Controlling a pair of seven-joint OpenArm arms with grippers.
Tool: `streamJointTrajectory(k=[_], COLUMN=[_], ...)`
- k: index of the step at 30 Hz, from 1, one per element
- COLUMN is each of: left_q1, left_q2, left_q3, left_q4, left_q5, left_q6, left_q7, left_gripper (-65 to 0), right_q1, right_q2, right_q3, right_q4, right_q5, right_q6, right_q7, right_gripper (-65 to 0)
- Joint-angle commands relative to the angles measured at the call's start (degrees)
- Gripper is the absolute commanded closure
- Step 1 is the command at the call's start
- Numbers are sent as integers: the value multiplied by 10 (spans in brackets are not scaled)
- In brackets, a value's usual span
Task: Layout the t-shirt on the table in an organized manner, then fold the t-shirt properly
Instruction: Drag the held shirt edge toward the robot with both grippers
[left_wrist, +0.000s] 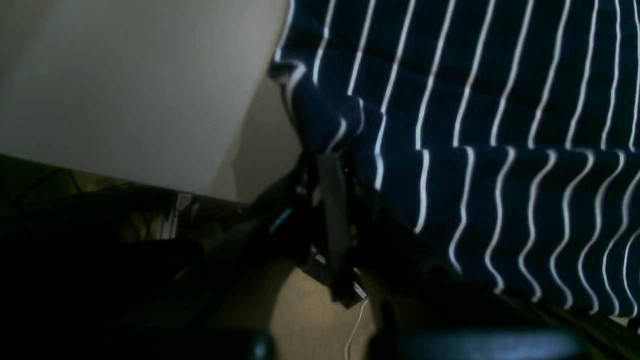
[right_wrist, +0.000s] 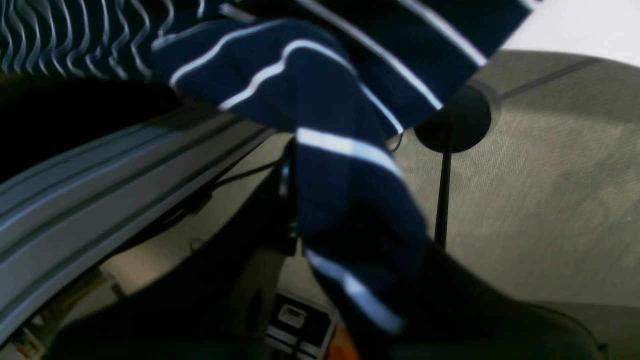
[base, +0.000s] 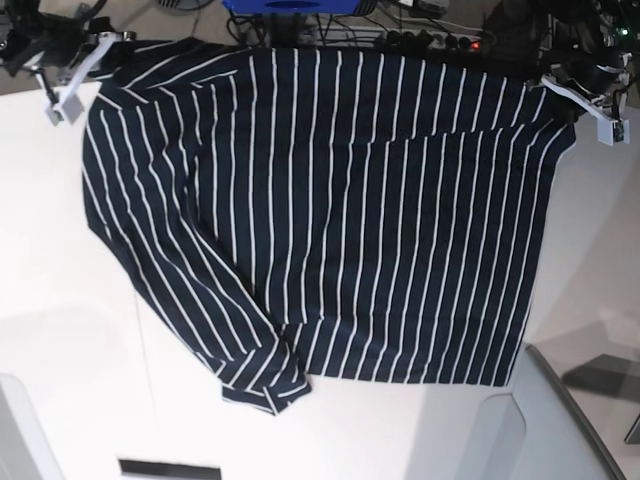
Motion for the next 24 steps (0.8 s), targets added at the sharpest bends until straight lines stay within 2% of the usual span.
streamJointTrajectory(k=[1,10,13,17,23,24], left_q1=[5,33,25,-11,-94,-108], left_q2=[-7,-10,-10,-12,-23,-23], left_q3=[-8,-10,-11,-11,-6,-5], left_q4=[10,56,66,81,72,69], left_q5=[-4,-5,-5,-4,-4,-4], left_q6=[1,2,3,32,34,34], left_q7=[-9,-9,-8,12,72,76], left_gripper=[0,0,0,0,0,0], right_q1=[-1,2,29,78,155,165], right_q2=[7,8,11,12,12,12], right_q3=[3,4,4,11,24,23], right_q4=[8,10,10,14,11,11], right_q5=[6,5,5,4,2,-1], right_q6=[0,0,-1,-1,-4,-17], right_q7=[4,2,-7,-49,-72,-72], right_gripper=[-8,-8,-8,-8,-8,-8])
